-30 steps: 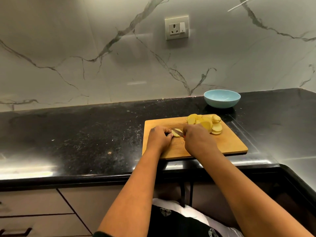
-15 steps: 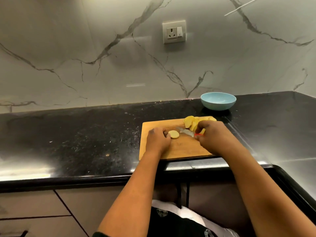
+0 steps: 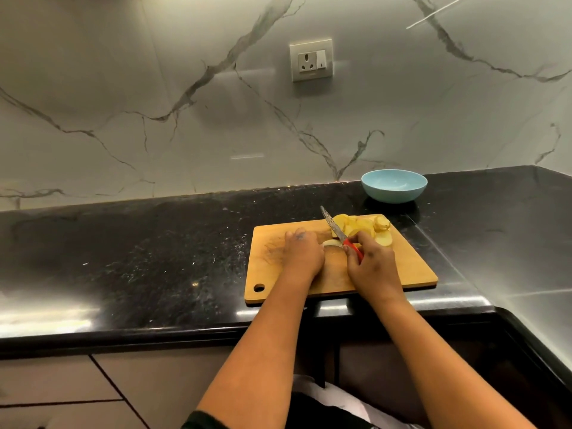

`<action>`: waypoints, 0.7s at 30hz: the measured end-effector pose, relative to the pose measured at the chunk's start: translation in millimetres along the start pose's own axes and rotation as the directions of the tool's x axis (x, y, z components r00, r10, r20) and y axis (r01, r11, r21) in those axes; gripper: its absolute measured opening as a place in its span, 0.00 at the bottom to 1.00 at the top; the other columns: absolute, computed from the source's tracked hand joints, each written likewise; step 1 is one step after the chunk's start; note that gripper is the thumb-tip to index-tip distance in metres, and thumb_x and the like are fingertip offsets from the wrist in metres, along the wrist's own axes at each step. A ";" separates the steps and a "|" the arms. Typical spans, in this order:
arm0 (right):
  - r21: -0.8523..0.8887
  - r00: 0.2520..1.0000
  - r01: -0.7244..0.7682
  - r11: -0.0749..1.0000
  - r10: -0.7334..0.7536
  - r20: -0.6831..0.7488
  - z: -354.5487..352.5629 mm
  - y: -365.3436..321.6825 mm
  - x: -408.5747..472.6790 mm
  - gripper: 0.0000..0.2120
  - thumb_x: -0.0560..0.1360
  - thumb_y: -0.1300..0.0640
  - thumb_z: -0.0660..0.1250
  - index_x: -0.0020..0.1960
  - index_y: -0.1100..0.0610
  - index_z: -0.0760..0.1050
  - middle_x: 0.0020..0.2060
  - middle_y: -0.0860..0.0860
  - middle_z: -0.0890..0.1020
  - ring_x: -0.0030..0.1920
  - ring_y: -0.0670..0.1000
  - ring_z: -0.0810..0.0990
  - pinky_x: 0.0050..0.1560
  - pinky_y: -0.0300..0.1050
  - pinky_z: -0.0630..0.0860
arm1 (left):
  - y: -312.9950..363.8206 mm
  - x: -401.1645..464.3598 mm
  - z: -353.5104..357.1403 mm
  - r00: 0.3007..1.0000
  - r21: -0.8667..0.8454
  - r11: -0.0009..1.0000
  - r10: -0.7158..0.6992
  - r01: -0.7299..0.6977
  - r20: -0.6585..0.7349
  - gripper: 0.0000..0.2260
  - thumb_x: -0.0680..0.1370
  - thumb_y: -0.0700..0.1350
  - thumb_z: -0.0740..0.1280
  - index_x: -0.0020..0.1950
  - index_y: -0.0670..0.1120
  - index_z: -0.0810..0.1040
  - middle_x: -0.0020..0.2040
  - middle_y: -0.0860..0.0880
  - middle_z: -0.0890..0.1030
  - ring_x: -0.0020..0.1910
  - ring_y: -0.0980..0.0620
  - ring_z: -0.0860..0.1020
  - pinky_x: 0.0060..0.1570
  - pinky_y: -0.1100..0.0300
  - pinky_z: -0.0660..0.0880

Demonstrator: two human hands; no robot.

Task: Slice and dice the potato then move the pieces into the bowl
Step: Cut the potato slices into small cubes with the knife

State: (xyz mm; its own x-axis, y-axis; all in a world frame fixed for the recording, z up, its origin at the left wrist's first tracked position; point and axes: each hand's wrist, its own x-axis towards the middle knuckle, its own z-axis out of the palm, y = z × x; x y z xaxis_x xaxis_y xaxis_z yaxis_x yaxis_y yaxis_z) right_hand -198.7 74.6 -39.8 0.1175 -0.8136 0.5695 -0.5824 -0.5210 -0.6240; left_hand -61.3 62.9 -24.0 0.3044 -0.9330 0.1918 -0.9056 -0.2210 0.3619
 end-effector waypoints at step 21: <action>-0.375 0.980 -0.068 0.924 0.132 0.147 -7.6 -31.5 -13.3 0.06 0.79 0.59 0.63 0.49 0.54 0.80 0.43 0.51 0.81 0.44 0.49 0.76 0.44 0.41 0.73 | -42.6 -11.9 -10.6 0.997 -0.165 0.983 0.069 -0.074 -0.038 0.18 0.78 0.49 0.69 0.66 0.43 0.78 0.62 0.45 0.76 0.62 0.47 0.74 0.64 0.57 0.68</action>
State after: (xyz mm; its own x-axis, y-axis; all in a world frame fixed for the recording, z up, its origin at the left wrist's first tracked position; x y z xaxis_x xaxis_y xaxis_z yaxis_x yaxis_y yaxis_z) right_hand -188.0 103.7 -23.7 0.1571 -0.9041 0.3974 -0.8482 -0.3296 -0.4147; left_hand -23.2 86.4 -32.0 0.2524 -0.9345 0.2510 -0.8644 -0.1012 0.4925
